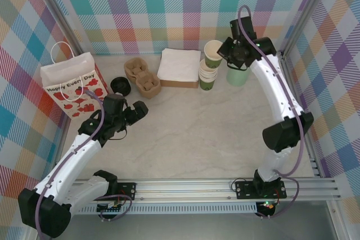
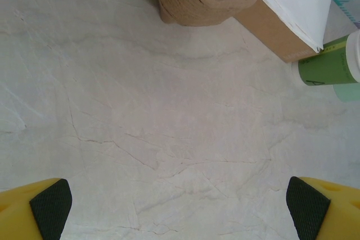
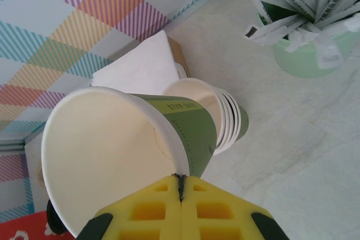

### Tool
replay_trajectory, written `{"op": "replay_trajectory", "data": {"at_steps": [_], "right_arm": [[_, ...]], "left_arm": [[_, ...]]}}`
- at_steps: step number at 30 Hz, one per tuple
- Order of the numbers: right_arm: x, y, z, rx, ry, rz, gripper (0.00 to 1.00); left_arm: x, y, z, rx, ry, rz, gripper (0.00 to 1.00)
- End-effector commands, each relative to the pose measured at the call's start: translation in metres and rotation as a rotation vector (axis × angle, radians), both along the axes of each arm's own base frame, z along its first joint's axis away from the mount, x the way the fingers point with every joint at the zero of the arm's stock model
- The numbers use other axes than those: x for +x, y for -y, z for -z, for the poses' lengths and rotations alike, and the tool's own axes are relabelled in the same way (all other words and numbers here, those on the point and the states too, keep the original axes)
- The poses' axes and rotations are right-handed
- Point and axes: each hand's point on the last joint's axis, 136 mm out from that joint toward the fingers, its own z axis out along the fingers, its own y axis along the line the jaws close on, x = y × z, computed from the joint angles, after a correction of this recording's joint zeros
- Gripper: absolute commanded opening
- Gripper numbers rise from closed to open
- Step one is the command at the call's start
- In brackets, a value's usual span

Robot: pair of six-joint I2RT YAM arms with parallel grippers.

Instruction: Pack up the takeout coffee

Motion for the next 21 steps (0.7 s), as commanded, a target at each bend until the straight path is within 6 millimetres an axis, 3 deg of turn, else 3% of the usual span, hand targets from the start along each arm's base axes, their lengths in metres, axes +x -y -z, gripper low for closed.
{"op": "replay_trajectory", "data": {"at_steps": [1, 6, 12, 17, 21], "right_arm": [[-0.026, -0.002, -0.013, 0.027, 0.035, -0.055, 0.0], [-0.069, -0.014, 0.008, 0.113, 0.006, -0.118, 0.0], [-0.11, -0.048, 0.057, 0.14, -0.081, -0.245, 0.0], [-0.13, -0.068, 0.109, 0.124, -0.17, -0.285, 0.0], [-0.136, -0.081, 0.137, 0.093, -0.202, -0.314, 0.0]], "left_arm": [[-0.004, -0.004, -0.011, 0.014, 0.014, -0.015, 1.0], [-0.005, -0.009, -0.013, 0.015, 0.018, -0.049, 1.0], [-0.004, -0.012, -0.013, 0.002, 0.018, -0.083, 1.0], [-0.004, -0.012, -0.012, -0.009, 0.01, -0.097, 1.0], [-0.006, -0.013, -0.011, -0.011, 0.005, -0.107, 1.0]]}}
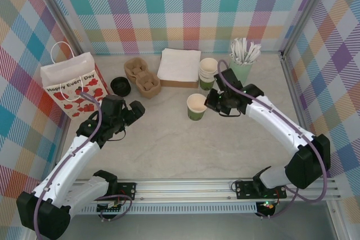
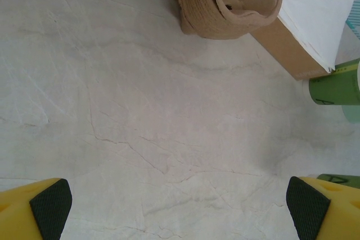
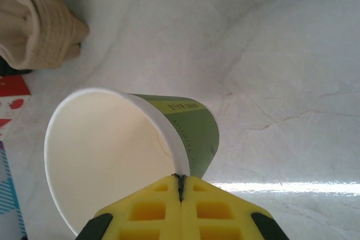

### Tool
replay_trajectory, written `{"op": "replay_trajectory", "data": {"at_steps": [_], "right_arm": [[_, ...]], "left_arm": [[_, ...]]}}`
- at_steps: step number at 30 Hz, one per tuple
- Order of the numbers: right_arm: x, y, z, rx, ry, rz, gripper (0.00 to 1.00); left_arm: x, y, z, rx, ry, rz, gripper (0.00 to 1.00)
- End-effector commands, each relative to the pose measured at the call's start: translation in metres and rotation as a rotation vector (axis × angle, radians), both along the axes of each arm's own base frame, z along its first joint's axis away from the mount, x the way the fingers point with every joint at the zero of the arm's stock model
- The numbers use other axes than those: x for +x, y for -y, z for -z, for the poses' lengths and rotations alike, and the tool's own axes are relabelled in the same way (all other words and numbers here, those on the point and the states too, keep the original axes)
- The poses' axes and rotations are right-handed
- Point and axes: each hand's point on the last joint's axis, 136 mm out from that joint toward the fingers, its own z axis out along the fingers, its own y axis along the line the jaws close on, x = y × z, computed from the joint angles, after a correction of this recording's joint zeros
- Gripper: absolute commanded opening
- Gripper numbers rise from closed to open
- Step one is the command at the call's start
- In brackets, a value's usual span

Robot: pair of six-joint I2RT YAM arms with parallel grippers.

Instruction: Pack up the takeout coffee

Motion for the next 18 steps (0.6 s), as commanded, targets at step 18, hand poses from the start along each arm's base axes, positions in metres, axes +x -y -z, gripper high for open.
{"op": "replay_trajectory", "data": {"at_steps": [18], "right_arm": [[-0.011, -0.025, 0.069, -0.039, -0.089, -0.03, 0.05]], "left_arm": [[-0.001, 0.003, -0.008, -0.041, 0.003, -0.026, 1.0]]}}
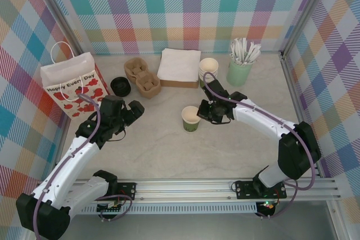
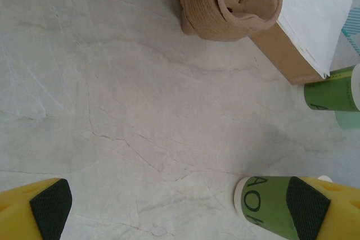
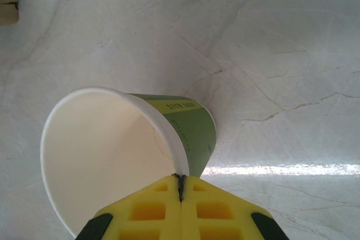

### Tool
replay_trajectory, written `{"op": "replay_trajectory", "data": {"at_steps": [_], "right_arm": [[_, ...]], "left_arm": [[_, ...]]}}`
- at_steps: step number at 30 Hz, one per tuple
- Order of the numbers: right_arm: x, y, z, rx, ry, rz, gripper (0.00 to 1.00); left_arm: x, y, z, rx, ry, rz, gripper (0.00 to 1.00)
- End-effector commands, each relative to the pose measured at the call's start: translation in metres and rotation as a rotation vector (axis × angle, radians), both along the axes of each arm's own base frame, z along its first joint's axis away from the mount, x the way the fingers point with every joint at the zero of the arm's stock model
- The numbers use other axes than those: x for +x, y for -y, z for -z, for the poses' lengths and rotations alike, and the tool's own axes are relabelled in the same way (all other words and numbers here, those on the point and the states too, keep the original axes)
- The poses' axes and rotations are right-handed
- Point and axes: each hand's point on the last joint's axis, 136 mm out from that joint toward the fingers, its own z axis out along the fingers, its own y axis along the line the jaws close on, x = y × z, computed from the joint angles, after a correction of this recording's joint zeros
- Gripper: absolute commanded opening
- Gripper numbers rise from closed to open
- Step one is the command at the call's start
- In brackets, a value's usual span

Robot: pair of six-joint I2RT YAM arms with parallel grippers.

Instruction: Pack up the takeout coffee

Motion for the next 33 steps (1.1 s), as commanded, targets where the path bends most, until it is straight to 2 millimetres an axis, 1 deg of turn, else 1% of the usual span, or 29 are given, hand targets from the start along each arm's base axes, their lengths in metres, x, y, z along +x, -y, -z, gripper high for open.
{"op": "replay_trajectory", "data": {"at_steps": [1, 4, 5, 7, 10, 12, 14, 18, 20, 22, 25, 29, 33], "right_arm": [[-0.001, -0.002, 0.002, 0.004, 0.004, 0.008, 0.11], [-0.002, -0.001, -0.002, 0.003, 0.012, 0.001, 0.26], [-0.002, 0.0, -0.005, -0.002, 0.019, 0.0, 0.3], [-0.001, 0.004, -0.011, -0.017, 0.035, 0.001, 0.35], [0.0, 0.013, -0.026, -0.044, 0.08, 0.002, 0.41], [-0.001, 0.02, -0.037, -0.066, 0.115, 0.001, 0.47], [-0.001, 0.029, -0.048, -0.089, 0.158, -0.003, 0.54], [-0.005, 0.038, -0.064, -0.122, 0.231, -0.052, 0.64], [-0.007, 0.042, -0.068, -0.139, 0.257, -0.08, 0.67], [-0.009, 0.046, -0.07, -0.156, 0.27, -0.095, 0.68], [-0.012, 0.049, -0.068, -0.171, 0.274, -0.117, 0.69], [-0.016, 0.046, -0.067, -0.156, 0.286, -0.157, 0.75], [-0.019, 0.049, -0.069, -0.15, 0.307, -0.162, 0.83]], "left_arm": [[0.001, 0.003, -0.007, -0.009, 0.006, -0.001, 1.0], [0.002, 0.001, -0.006, -0.005, 0.003, -0.014, 1.0], [0.003, 0.001, -0.007, -0.006, 0.005, -0.019, 1.0], [0.006, 0.0, -0.009, -0.003, 0.01, -0.029, 1.0], [0.012, -0.003, -0.013, 0.014, 0.012, -0.04, 1.0], [0.018, -0.006, -0.018, 0.038, 0.017, -0.035, 1.0], [0.025, -0.013, -0.022, 0.09, 0.002, -0.019, 1.0], [0.04, -0.03, -0.026, 0.21, -0.043, 0.023, 0.96], [0.05, -0.039, -0.027, 0.276, -0.065, 0.052, 0.91], [0.062, -0.046, -0.028, 0.339, -0.072, 0.086, 0.84], [0.082, -0.048, -0.027, 0.425, -0.09, 0.175, 0.77], [0.109, -0.047, -0.018, 0.535, -0.152, 0.293, 0.72], [0.135, -0.048, -0.009, 0.611, -0.196, 0.352, 0.68]]}}
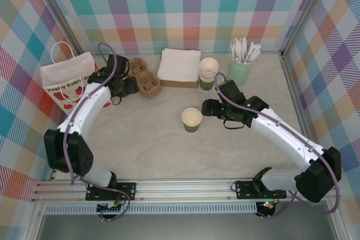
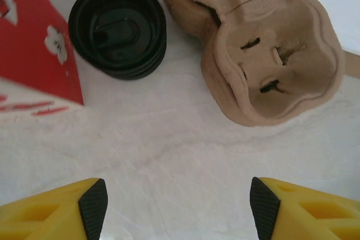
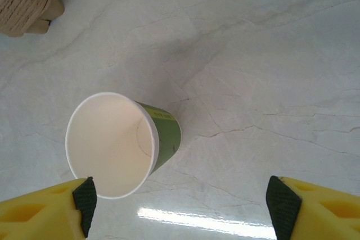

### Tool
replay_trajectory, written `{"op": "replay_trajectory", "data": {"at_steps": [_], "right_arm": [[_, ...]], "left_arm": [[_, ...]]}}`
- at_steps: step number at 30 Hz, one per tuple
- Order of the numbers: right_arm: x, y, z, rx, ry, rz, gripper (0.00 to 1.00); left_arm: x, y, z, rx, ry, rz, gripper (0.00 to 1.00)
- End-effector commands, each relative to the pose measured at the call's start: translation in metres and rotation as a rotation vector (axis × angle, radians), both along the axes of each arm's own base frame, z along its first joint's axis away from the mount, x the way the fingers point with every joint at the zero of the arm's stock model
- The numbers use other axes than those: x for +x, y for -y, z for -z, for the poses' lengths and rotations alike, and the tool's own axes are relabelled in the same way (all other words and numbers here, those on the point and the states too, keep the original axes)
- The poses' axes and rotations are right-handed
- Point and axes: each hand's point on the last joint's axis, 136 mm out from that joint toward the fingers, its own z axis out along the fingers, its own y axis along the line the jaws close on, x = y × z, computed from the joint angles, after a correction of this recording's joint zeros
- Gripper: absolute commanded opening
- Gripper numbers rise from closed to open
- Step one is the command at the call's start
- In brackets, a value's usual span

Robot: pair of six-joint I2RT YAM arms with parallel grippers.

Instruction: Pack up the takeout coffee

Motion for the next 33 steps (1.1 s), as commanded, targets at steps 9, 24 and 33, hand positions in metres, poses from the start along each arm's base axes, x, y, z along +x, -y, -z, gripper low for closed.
{"op": "replay_trajectory", "data": {"at_steps": [9, 24, 33], "right_arm": [[-0.011, 0.015, -0.003, -0.032, 0.047, -0.009, 0.97], [-0.008, 0.017, 0.012, -0.068, 0.012, 0.009, 1.0], [-0.005, 0.013, 0.015, -0.068, -0.002, 0.006, 1.0]], "left_arm": [[0.053, -0.016, 0.035, 0.177, -0.163, 0.149, 0.61], [0.091, -0.028, 0.075, 0.092, -0.266, 0.178, 0.49], [0.099, -0.037, 0.089, 0.055, -0.29, 0.15, 0.46]]}}
